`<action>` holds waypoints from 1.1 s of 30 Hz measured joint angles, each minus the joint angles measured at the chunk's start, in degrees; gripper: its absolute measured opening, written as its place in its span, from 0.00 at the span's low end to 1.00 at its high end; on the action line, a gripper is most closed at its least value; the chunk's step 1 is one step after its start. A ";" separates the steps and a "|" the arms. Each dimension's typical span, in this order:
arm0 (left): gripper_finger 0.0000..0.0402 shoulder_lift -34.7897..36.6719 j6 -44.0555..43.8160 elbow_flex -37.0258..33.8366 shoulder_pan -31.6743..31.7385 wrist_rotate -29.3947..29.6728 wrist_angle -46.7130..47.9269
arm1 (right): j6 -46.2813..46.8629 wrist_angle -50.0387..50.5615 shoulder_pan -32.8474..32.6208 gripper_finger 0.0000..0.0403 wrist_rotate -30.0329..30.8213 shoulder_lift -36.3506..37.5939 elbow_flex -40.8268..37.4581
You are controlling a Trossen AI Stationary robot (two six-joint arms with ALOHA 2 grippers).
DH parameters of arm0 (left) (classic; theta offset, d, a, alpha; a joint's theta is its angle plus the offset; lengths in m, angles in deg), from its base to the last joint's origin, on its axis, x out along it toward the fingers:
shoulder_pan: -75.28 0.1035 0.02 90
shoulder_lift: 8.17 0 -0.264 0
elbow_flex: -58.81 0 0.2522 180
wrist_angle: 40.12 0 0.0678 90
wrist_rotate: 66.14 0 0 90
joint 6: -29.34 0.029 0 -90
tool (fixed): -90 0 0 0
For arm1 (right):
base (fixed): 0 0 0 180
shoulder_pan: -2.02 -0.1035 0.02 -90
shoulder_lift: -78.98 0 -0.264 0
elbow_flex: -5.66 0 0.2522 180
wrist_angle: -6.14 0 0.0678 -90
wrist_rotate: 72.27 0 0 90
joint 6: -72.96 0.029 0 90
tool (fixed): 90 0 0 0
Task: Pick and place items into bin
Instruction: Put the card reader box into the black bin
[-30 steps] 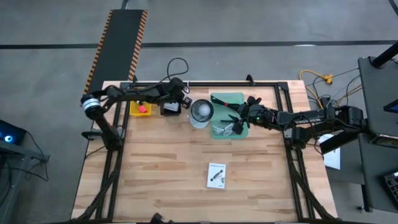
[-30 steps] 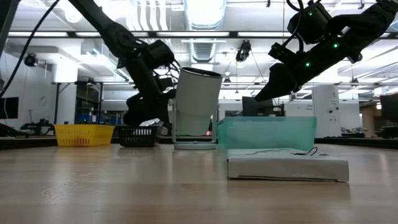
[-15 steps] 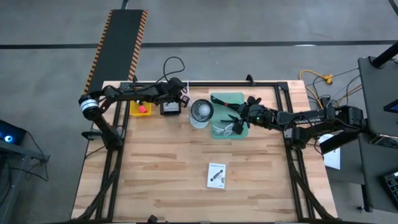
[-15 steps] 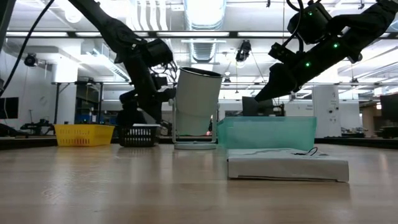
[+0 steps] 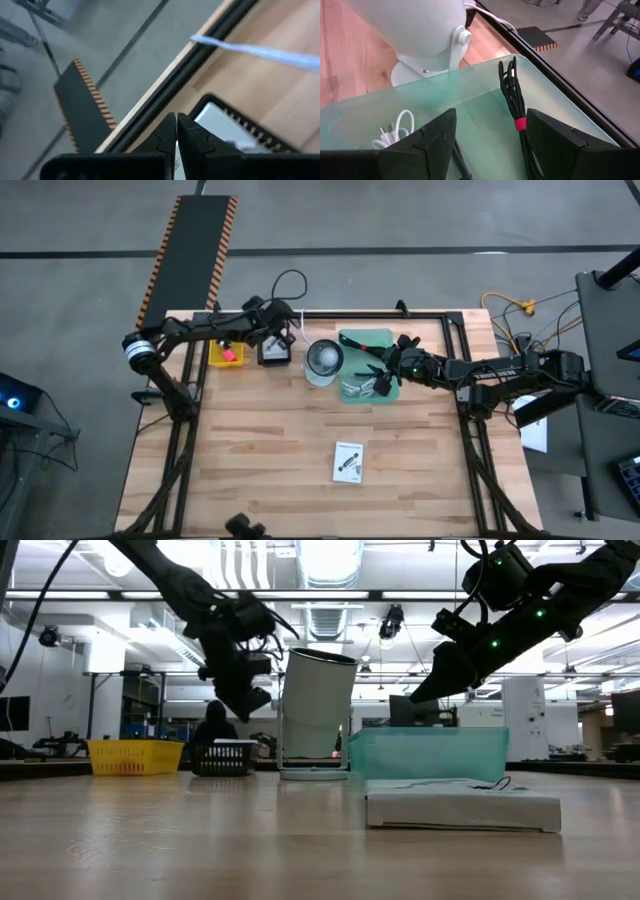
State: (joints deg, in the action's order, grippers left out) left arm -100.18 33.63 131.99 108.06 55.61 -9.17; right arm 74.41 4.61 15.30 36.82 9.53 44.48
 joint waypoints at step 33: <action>0.00 -3.10 17.60 -1.82 5.50 -6.43 1.84 | -0.59 0.02 0.00 0.56 0.00 0.00 0.00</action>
State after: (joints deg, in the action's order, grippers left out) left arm -103.28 51.23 130.17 113.56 49.18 -7.33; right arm 73.82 4.63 15.30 36.82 9.53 44.48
